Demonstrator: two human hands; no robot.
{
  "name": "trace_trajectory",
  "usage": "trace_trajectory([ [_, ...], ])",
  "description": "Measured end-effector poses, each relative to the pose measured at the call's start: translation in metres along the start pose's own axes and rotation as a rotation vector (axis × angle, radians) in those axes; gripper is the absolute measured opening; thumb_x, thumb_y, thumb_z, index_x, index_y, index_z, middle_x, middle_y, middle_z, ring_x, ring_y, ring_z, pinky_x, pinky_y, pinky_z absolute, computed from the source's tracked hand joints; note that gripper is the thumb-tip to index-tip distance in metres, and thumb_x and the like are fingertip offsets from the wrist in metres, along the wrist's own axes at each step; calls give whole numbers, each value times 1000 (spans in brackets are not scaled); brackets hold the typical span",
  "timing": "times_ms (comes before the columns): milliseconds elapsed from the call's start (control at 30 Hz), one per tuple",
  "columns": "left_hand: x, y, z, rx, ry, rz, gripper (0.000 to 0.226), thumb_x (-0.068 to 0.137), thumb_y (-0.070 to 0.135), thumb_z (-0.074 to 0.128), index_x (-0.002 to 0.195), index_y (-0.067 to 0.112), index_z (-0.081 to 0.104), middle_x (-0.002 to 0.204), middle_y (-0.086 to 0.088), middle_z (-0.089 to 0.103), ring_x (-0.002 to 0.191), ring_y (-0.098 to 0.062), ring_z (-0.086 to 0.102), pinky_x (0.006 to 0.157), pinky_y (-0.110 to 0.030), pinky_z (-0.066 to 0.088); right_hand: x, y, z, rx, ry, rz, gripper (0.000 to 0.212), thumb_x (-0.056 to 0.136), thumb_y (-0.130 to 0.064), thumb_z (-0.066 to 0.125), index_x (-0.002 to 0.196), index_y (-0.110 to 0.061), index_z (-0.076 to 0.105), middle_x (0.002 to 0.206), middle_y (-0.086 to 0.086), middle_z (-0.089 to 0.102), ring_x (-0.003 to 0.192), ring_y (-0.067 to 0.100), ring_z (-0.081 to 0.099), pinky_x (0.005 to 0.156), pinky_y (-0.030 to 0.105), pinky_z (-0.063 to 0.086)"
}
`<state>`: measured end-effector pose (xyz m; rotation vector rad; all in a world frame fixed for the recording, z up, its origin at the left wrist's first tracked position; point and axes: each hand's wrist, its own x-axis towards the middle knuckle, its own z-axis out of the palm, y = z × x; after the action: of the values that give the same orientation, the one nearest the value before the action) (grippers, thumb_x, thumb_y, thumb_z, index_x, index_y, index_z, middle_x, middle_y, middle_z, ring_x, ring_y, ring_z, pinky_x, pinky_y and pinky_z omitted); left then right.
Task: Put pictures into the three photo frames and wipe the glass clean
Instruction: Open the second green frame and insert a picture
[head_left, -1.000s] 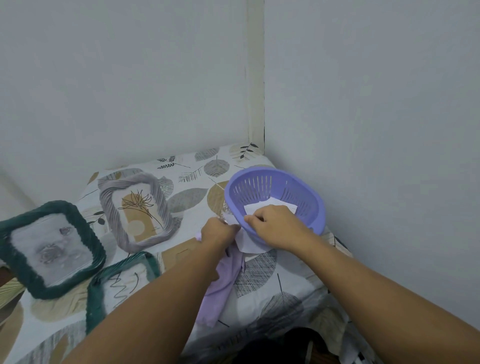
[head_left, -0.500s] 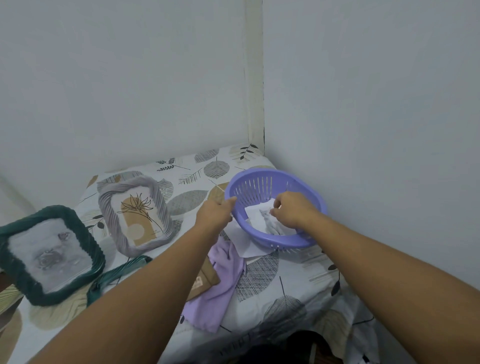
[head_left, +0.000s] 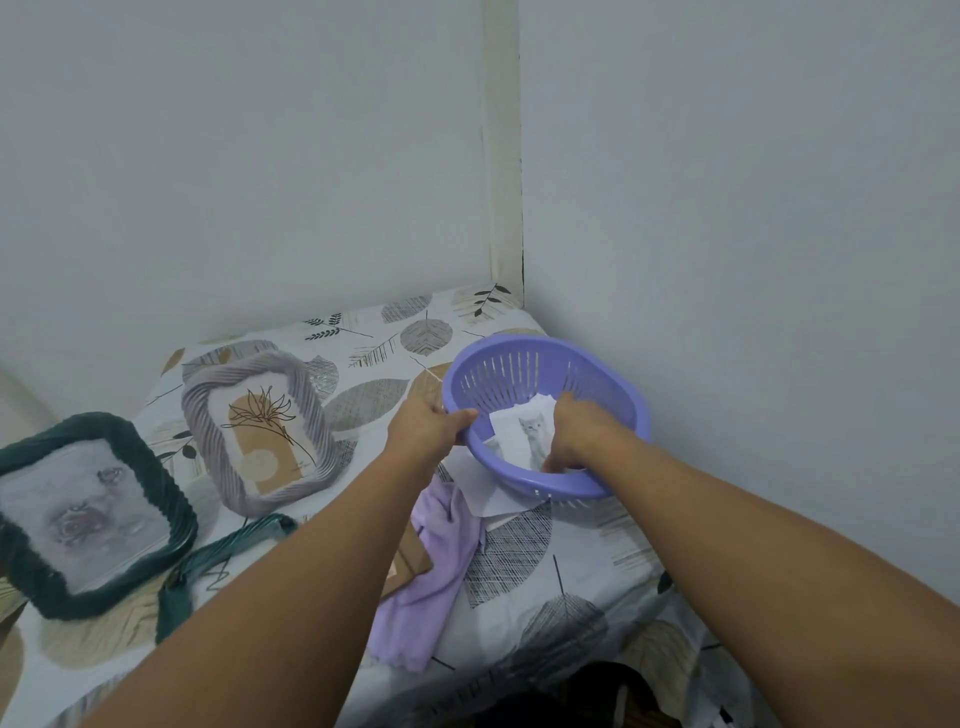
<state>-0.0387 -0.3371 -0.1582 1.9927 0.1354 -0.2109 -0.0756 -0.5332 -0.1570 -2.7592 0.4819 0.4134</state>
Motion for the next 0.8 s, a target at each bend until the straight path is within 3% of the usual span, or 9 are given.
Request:
trace_trajectory([
  [67, -2, 2, 0, -4, -1, 4, 42, 89, 30, 77, 100, -9, 65, 90, -22, 75, 42, -13, 44, 50, -27, 34, 2, 1, 2, 41, 23, 11, 97, 77, -15, 84, 151, -3, 22, 134, 19, 57, 120, 36, 60, 93, 43, 53],
  [133, -4, 5, 0, 4, -9, 13, 32, 89, 28, 77, 91, -2, 65, 90, -24, 75, 34, -8, 44, 49, -26, 33, 2, 1, 2, 64, 53, -1, 77, 86, -9, 70, 150, -5, 27, 133, 18, 57, 115, 36, 61, 89, 42, 54],
  [200, -6, 6, 0, 16, -16, 21, 29, 90, 27, 76, 88, 1, 65, 86, -23, 74, 29, -4, 43, 49, -25, 34, 2, 2, 1, 49, 85, -45, 37, 90, -8, 57, 127, -9, 52, 125, 14, 62, 104, 33, 61, 81, 38, 52],
  [300, -8, 6, 0, 20, -16, 30, 27, 90, 27, 76, 90, 3, 63, 81, -20, 71, 29, -2, 45, 49, -25, 33, 1, 3, -1, 62, 109, -76, 7, 93, -10, 49, 95, -15, 54, 109, 10, 62, 89, 30, 55, 74, 33, 46],
  [400, -7, 6, 1, 7, -7, 30, 28, 89, 27, 77, 88, 5, 61, 75, -14, 71, 35, -4, 50, 52, -26, 37, -1, 3, -4, 151, 168, -98, 10, 95, -11, 48, 85, -13, 51, 96, 9, 57, 85, 30, 55, 69, 32, 42],
  [500, -9, 6, 1, 68, 44, 64, 35, 84, 38, 81, 91, 11, 60, 80, -5, 65, 74, -22, 60, 71, -35, 47, -8, 1, -10, 226, 273, -149, 8, 95, -13, 48, 88, -10, 50, 97, 12, 60, 85, 31, 52, 66, 32, 38],
  [567, -17, 7, -1, 116, 141, 115, 44, 83, 45, 79, 105, 15, 57, 92, 1, 60, 90, -23, 59, 83, -39, 50, -15, -2, -13, 278, 351, -188, 7, 93, -16, 49, 89, -11, 46, 94, 10, 59, 85, 32, 52, 63, 35, 35],
  [700, -37, 24, -9, -46, 167, 280, 35, 93, 48, 67, 100, 14, 68, 86, 4, 68, 75, -14, 60, 65, -30, 46, -36, -20, -17, 341, 481, -322, 8, 97, -19, 47, 95, -11, 46, 81, 6, 58, 78, 32, 54, 52, 37, 31],
  [800, -49, 38, -25, -214, 112, 251, 40, 96, 52, 61, 99, 14, 75, 86, 3, 75, 77, -9, 63, 67, -26, 44, -52, -44, -17, 274, 562, -441, 13, 100, -19, 44, 106, -15, 55, 87, 8, 64, 77, 33, 56, 55, 38, 35],
])
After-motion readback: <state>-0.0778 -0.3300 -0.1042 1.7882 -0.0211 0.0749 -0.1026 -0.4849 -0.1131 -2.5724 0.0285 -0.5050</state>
